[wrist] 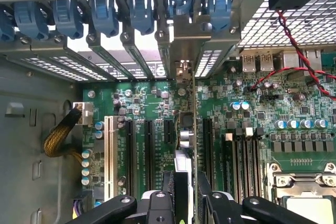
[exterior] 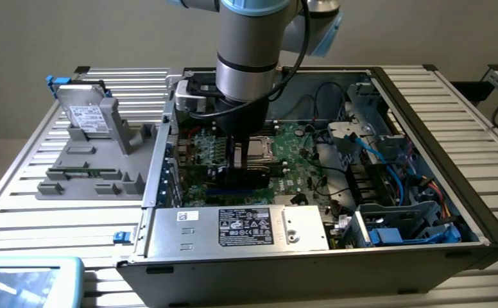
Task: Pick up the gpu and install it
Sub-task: 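Insert the gpu into the slot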
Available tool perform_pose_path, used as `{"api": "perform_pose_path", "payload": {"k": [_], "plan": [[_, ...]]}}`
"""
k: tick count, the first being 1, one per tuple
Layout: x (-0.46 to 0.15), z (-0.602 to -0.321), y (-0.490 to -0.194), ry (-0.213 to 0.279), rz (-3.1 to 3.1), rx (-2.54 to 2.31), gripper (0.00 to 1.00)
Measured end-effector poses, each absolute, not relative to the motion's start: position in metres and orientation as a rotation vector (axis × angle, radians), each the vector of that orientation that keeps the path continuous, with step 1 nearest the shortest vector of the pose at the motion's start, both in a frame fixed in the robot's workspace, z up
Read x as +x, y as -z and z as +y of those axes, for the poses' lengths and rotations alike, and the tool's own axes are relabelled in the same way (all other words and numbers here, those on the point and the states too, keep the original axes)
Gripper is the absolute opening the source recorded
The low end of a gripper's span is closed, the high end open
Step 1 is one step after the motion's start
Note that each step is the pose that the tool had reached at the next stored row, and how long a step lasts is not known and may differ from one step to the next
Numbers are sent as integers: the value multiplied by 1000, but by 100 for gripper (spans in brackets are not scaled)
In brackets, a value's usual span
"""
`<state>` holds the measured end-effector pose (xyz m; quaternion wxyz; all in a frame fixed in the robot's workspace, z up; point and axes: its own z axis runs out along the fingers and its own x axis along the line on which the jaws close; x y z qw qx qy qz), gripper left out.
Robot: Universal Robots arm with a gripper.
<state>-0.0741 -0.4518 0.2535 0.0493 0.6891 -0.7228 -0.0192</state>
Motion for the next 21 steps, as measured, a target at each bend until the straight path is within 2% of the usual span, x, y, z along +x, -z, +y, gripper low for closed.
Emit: {"api": "perform_pose_path", "payload": {"k": [21], "plan": [[-75, -452, -251, 58, -2202, 2099, 28]]}}
